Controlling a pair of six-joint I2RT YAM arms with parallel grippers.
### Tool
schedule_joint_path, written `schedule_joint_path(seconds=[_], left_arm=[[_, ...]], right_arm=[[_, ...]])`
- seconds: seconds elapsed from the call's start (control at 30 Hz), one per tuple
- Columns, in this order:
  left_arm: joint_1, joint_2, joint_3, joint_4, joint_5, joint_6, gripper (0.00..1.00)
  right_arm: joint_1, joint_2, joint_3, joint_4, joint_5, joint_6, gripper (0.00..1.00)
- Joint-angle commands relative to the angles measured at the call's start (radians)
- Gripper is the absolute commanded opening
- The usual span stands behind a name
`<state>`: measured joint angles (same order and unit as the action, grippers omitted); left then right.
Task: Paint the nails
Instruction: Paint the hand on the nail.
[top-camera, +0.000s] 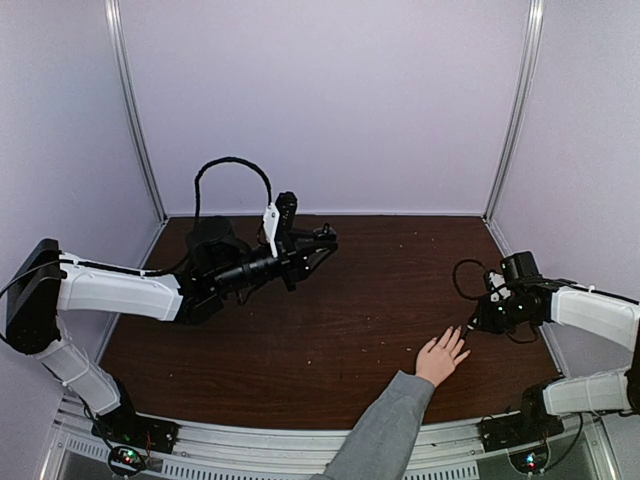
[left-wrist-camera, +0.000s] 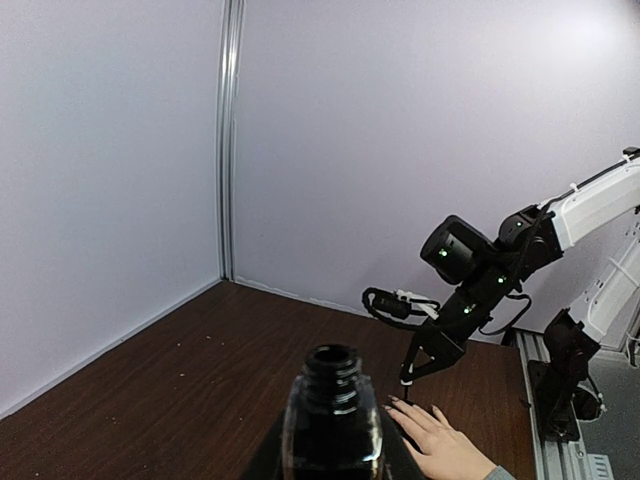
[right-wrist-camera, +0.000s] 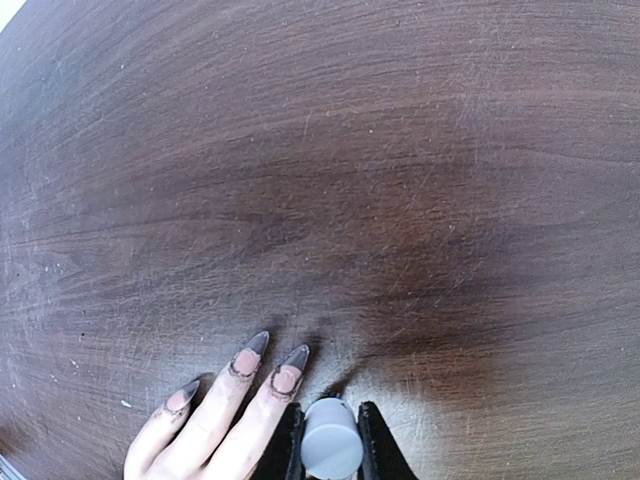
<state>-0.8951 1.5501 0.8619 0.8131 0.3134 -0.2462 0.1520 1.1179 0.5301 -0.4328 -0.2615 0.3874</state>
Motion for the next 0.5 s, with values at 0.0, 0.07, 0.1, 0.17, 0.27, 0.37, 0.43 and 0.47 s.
schedule_joint_path(seconds=[0.0, 0.07, 0.1, 0.17, 0.27, 0.37, 0.43, 0.47], left_arm=[[0.010, -0.002, 0.009, 0.058, -0.004, -0.007, 0.00], [0.010, -0.003, 0.009, 0.059, -0.003, -0.009, 0.00], [0.010, -0.003, 0.009, 0.060, -0.003, -0.009, 0.00], [0.010, -0.005, 0.007, 0.059, -0.006, -0.009, 0.00], [0.010, -0.006, 0.005, 0.059, -0.005, -0.007, 0.00], [0.011, -0.006, 0.003, 0.059, -0.006, -0.007, 0.00], [0.012, -0.007, 0.002, 0.060, -0.006, -0.008, 0.00], [0.012, -0.006, 0.002, 0.059, -0.006, -0.008, 0.00]], right_arm=[[0.006, 0.011, 0.002, 0.019, -0.010, -0.015, 0.00], [0.005, 0.020, 0.003, 0.016, -0.003, -0.013, 0.00], [0.005, 0.024, 0.005, 0.016, 0.001, -0.013, 0.00], [0.006, 0.029, 0.005, 0.016, 0.006, -0.013, 0.00], [0.007, 0.031, 0.005, 0.014, 0.014, -0.012, 0.00], [0.008, 0.030, 0.007, 0.012, 0.020, -0.012, 0.00], [0.007, 0.028, 0.006, 0.012, 0.024, -0.010, 0.00], [0.008, 0.028, 0.006, 0.012, 0.026, -0.011, 0.00]])
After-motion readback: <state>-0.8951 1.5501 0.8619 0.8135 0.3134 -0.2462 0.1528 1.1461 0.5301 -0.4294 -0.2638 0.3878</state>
